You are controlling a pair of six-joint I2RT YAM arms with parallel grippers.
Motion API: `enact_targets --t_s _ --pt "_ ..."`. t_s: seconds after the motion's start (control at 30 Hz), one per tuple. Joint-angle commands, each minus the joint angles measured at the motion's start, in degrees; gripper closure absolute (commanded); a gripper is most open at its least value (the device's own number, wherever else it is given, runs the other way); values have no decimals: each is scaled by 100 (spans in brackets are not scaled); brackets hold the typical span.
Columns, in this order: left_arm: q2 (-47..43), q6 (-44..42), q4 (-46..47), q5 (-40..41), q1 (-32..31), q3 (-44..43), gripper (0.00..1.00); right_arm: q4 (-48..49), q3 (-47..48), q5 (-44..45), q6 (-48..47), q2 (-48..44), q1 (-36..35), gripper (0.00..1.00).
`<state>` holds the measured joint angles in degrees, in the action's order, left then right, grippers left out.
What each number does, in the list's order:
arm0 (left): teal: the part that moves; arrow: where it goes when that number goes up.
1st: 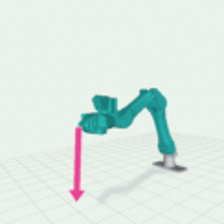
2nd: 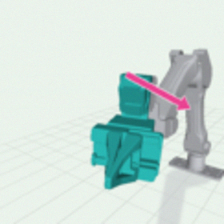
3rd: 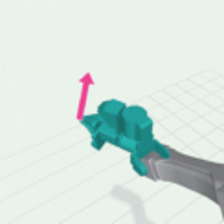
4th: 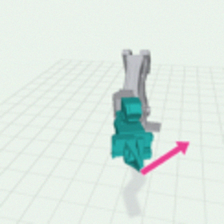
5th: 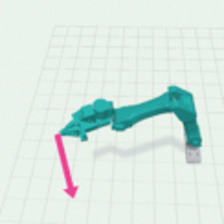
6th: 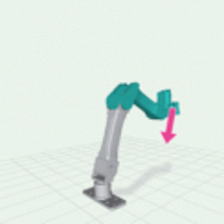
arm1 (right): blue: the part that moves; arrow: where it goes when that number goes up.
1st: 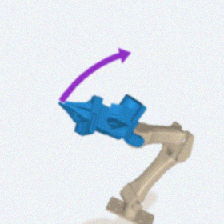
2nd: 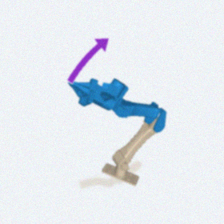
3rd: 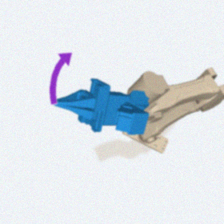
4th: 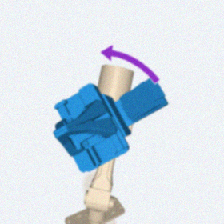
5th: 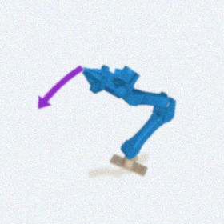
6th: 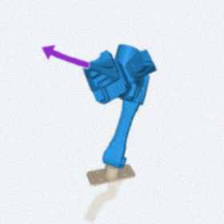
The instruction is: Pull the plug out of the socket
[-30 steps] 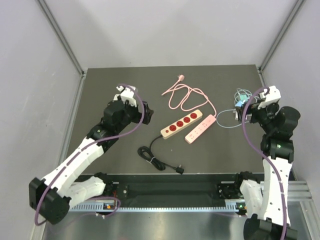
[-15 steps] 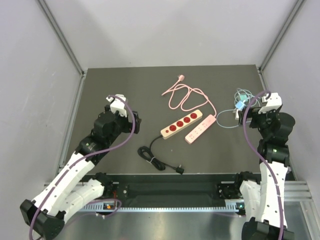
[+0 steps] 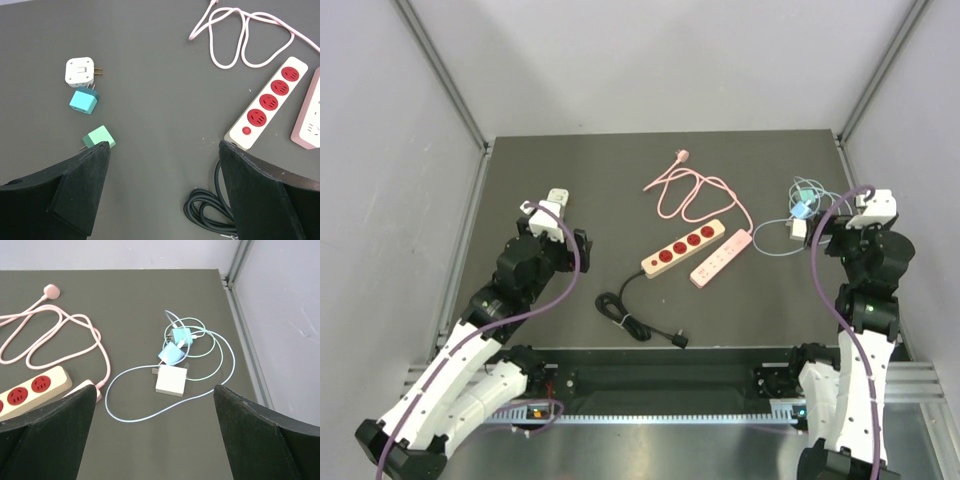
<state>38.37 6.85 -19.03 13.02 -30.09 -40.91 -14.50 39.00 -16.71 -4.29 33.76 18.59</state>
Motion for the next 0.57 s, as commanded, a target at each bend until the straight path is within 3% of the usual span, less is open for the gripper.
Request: enact_targets --t_s 0.0,0.3,0.53 --pt "-75 -88 31 131 20 30 6 343 2 352 297 -132 101 0" --pt "-137 -105 48 175 20 65 5 475 63 1160 772 -10 110 0" --pt "-154 -114 66 201 20 83 5 466 81 1205 764 52 119 0"
